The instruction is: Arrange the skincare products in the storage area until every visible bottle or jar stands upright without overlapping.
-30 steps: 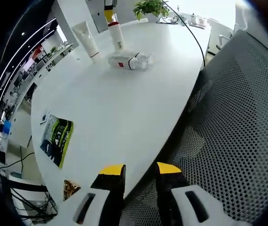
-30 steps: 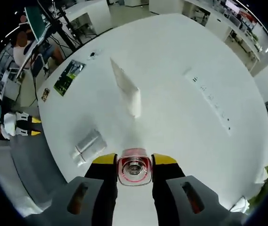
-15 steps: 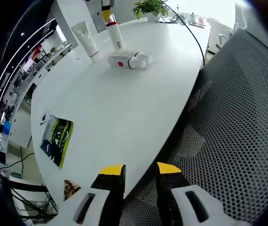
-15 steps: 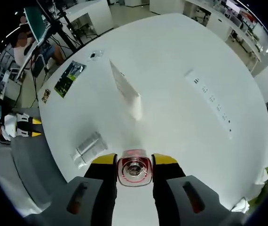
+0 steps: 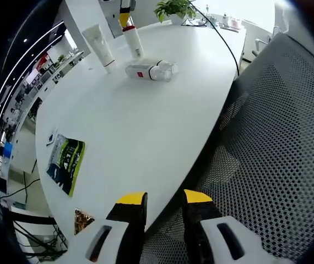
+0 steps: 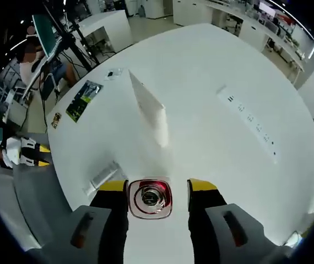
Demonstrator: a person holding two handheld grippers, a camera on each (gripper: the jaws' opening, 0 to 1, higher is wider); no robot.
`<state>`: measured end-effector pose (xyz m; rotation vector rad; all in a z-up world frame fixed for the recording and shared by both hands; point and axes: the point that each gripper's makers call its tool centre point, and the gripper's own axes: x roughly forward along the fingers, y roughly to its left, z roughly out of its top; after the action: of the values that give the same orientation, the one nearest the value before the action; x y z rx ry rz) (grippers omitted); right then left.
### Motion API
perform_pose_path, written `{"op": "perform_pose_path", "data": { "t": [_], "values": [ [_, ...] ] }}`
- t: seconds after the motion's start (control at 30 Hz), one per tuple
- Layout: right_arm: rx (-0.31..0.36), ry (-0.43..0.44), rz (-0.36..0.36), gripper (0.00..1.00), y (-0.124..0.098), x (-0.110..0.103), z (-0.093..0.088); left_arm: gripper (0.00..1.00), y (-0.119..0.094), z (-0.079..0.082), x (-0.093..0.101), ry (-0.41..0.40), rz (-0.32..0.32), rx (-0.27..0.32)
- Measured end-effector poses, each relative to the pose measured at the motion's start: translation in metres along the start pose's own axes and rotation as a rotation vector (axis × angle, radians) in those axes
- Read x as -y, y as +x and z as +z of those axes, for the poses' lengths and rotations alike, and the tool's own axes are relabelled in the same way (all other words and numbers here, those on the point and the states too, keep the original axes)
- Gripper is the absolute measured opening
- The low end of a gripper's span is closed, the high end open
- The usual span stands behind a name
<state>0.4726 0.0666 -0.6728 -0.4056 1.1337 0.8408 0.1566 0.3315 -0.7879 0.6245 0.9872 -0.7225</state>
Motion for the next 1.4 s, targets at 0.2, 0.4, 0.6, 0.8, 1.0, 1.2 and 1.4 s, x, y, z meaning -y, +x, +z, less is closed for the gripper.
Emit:
{"op": "perform_pose_path", "data": {
  "t": [0.2, 0.4, 0.6, 0.8, 1.0, 1.2, 1.4],
  "values": [
    [0.033, -0.144, 0.057, 0.52, 0.001, 0.003, -0.014, 0.26, 0.003, 0.0, 0.001, 0.008, -0.008, -0.004],
    [0.171, -0.28, 0.097, 0.48, 0.003, -0.009, -0.022, 0.26, 0.006, -0.001, 0.003, 0.012, -0.02, -0.01],
    [0.302, -0.239, 0.087, 0.43, 0.012, -0.017, -0.028, 0.25, 0.008, -0.002, 0.004, 0.013, -0.027, -0.016],
    [0.443, -0.088, 0.068, 0.32, 0.015, -0.016, -0.027, 0.25, 0.009, -0.003, 0.005, 0.012, -0.035, -0.022],
    [0.539, -0.056, -0.039, 0.27, 0.015, -0.017, -0.026, 0.24, 0.008, -0.002, 0.006, 0.011, -0.038, -0.024],
    [0.604, 0.036, -0.148, 0.26, 0.013, -0.009, -0.02, 0.23, 0.008, -0.002, 0.007, 0.011, -0.043, -0.024],
    [0.648, 0.155, -0.25, 0.26, 0.015, -0.005, -0.015, 0.23, 0.009, -0.003, 0.007, 0.01, -0.045, -0.031]
  ]
}}
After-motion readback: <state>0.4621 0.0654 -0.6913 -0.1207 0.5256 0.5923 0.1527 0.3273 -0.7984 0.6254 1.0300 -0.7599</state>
